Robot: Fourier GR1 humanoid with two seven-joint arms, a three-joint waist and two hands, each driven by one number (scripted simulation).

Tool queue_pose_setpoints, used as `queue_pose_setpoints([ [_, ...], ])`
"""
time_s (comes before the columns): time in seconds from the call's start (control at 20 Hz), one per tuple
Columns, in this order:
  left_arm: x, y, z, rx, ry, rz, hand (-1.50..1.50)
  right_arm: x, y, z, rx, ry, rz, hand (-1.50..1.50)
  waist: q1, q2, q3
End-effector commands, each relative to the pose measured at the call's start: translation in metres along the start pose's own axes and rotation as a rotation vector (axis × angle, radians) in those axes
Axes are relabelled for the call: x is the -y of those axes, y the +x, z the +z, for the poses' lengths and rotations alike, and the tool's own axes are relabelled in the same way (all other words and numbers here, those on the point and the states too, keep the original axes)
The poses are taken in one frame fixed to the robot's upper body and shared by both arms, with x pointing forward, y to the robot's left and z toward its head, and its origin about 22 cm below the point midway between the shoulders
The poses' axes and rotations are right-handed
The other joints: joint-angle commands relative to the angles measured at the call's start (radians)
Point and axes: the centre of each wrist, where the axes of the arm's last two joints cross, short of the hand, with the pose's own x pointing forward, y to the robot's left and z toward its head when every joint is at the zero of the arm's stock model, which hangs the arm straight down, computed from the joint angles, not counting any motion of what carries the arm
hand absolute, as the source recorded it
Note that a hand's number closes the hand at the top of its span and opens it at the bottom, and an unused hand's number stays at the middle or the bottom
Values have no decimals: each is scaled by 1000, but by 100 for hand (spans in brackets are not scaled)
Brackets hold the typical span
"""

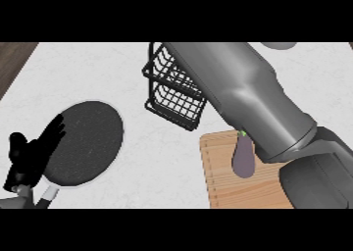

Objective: Pick the lemon from the cutting board and place it in the tiered basket

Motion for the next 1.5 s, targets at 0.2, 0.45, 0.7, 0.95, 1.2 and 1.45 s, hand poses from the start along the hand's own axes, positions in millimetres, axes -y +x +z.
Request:
queue_pose_setpoints([
  [0.2, -19, -3, 6, -5, 19, -3, 0, 12, -8, -19, 81, 93, 126, 150, -15, -1, 1],
  [0.45, -10, -7, 7, -14, 18, 5, 0, -10, -16, -20, -7, 244, 102, 150, -7, 4, 1],
  [0.7, -19, 9, 4, 2, 15, 2, 0, -35, -21, -14, -176, 484, 117, -150, -21, -2, 2],
  [0.95, -21, 4, 0, -10, 35, 3, 0, -39, -38, -26, -300, 476, 56, -150, -30, -1, 1],
  [1.2, -20, -8, 15, -18, 34, -1, 0, -18, -26, -24, -268, 354, -93, -150, -33, -8, 2],
  [1.45, -17, -20, 12, -25, 40, 17, 0, 27, -39, -47, -348, 145, -286, -150, -39, -8, 1],
])
